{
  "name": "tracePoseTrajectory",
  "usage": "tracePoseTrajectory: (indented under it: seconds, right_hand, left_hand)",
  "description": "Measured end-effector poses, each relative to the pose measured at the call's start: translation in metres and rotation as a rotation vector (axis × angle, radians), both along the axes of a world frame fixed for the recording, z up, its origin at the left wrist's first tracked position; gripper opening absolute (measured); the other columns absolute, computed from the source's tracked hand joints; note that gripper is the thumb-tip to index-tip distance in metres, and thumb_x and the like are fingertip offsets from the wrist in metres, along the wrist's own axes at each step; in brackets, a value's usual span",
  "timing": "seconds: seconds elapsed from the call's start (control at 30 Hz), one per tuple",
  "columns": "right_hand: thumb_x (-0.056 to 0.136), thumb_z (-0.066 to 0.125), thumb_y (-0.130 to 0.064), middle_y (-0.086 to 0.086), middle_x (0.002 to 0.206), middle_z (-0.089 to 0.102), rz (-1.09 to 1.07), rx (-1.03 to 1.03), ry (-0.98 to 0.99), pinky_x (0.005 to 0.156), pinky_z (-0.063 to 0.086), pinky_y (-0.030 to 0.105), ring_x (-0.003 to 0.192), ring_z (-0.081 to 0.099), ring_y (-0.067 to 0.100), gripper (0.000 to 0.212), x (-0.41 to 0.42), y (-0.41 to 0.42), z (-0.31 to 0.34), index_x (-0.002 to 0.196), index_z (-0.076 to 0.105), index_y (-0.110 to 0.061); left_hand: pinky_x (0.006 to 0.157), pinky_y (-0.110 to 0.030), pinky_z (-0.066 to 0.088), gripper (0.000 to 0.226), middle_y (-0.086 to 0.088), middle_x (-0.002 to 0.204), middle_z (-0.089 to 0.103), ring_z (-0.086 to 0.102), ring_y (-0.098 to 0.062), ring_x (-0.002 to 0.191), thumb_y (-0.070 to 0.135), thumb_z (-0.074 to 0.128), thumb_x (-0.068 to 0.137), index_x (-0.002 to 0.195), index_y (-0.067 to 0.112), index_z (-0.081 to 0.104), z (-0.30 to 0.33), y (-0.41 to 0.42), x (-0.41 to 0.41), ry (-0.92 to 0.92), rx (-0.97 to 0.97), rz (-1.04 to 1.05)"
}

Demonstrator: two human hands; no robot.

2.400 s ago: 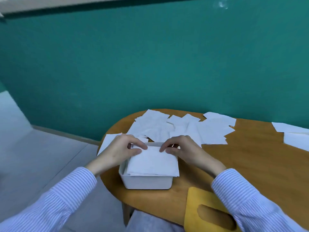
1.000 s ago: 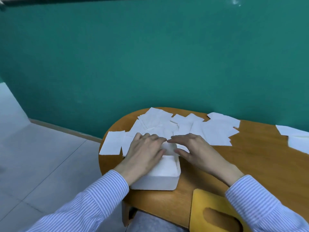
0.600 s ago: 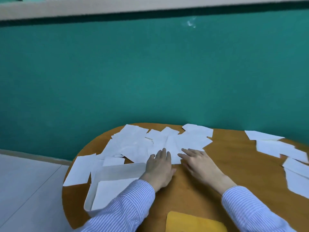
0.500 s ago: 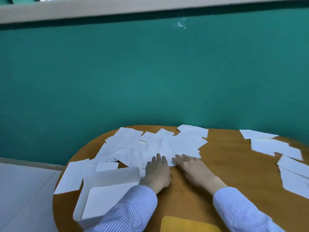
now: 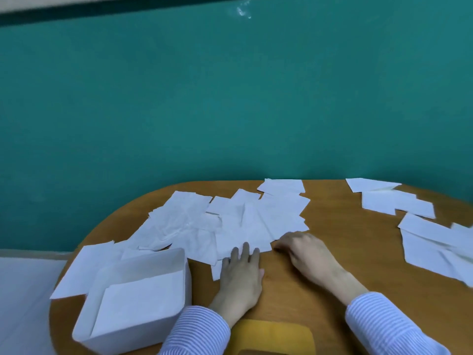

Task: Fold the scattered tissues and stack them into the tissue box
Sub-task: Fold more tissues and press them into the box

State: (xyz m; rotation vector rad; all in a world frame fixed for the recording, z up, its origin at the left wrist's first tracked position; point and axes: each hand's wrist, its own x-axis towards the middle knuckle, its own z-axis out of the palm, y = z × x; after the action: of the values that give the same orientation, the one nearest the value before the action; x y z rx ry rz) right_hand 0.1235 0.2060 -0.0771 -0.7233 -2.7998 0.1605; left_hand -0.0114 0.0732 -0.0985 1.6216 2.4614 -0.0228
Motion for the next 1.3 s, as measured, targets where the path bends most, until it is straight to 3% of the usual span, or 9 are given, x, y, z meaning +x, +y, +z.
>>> tracePoseTrajectory:
  seconds: [0.1,0.23,0.37,0.53,0.67,0.83,1.07,1.23,1.3]
  right_hand:
    - [0.091,0.046,-0.004,-0.010,0.126,0.061,-0.019,0.008,0.104,0.088,0.043,0.026,0.117,0.055,0.016,0.043,0.012,0.001,-0.005,0.123,0.065,-0.026]
    - [0.098,0.039,-0.008,-0.008,0.156,0.036,0.068,-0.067,-0.029,0.108,0.036,0.030,0.141,0.035,0.014,0.055,0.031,-0.003,-0.016,0.148,0.041,-0.031]
    - [0.104,0.038,-0.018,-0.011,0.160,0.026,0.096,-0.062,-0.075,0.113,0.029,0.026,0.147,0.026,0.012,0.049,0.056,-0.006,-0.033,0.150,0.035,-0.033]
    - [0.103,0.040,-0.038,-0.013,0.144,0.050,0.061,-0.046,0.028,0.102,0.042,0.031,0.130,0.045,0.012,0.033,0.077,-0.004,-0.033,0.132,0.057,-0.040]
    - [0.101,0.048,-0.037,-0.012,0.141,0.052,-0.010,-0.129,0.091,0.103,0.041,0.033,0.129,0.045,0.012,0.036,0.074,0.007,-0.019,0.137,0.052,-0.036]
    - [0.094,0.059,-0.027,-0.003,0.109,0.065,-0.072,-0.118,0.046,0.087,0.042,0.034,0.107,0.052,0.021,0.037,0.058,0.007,-0.012,0.131,0.055,-0.028]
    - [0.096,0.060,-0.026,-0.010,0.094,0.063,-0.127,-0.332,0.184,0.079,0.044,0.028,0.094,0.052,0.006,0.008,0.075,0.005,0.006,0.098,0.068,-0.027]
    - [0.092,0.067,-0.026,-0.020,0.087,0.067,-0.220,-0.473,0.250,0.067,0.047,0.016,0.085,0.060,-0.002,0.005,0.120,-0.011,0.039,0.093,0.072,-0.028]
    - [0.091,0.069,-0.028,-0.019,0.086,0.069,-0.253,-0.495,0.214,0.065,0.047,0.015,0.083,0.061,-0.003,0.005,0.143,-0.019,0.043,0.092,0.073,-0.029]
  left_hand:
    - [0.120,-0.045,0.014,0.056,-0.002,0.168,0.004,0.006,-0.027,0.153,0.041,0.026,0.109,0.160,0.023,0.015,0.003,-0.005,0.019,-0.021,0.010,-0.095]
    - [0.119,-0.042,0.014,0.053,0.003,0.168,0.009,0.009,-0.021,0.153,0.043,0.027,0.108,0.158,0.025,0.022,0.006,-0.013,0.041,-0.067,0.066,-0.205]
    - [0.116,-0.037,0.017,0.049,0.010,0.166,0.018,0.017,-0.012,0.149,0.043,0.029,0.108,0.155,0.029,0.032,0.007,-0.022,0.050,-0.151,0.135,-0.274]
    - [0.112,-0.034,0.025,0.039,0.012,0.156,0.040,0.033,-0.010,0.141,0.035,0.034,0.109,0.144,0.030,0.050,0.013,-0.009,0.026,-0.211,0.371,-0.183]
    - [0.109,-0.035,0.027,0.036,0.014,0.146,0.049,0.035,-0.011,0.138,0.035,0.046,0.105,0.140,0.034,0.049,0.012,0.009,0.007,-0.204,0.366,-0.158]
    - [0.099,-0.035,0.032,0.030,0.013,0.121,0.058,0.045,-0.013,0.122,0.027,0.053,0.101,0.129,0.038,0.055,0.011,0.019,0.001,-0.192,0.400,-0.156]
    - [0.090,-0.020,0.041,0.025,0.017,0.115,0.060,0.051,0.003,0.109,0.023,0.057,0.100,0.118,0.041,0.060,0.025,0.011,0.007,-0.489,0.554,-0.145]
    - [0.061,-0.011,0.038,0.033,0.007,0.094,0.062,0.047,-0.004,0.055,0.017,0.068,0.093,0.118,0.039,0.064,0.048,0.002,0.037,-0.766,0.568,-0.144]
    - [0.060,-0.012,0.039,0.035,0.007,0.093,0.060,0.045,-0.004,0.051,0.018,0.070,0.092,0.120,0.038,0.063,0.045,-0.001,0.052,-0.804,0.505,-0.157]
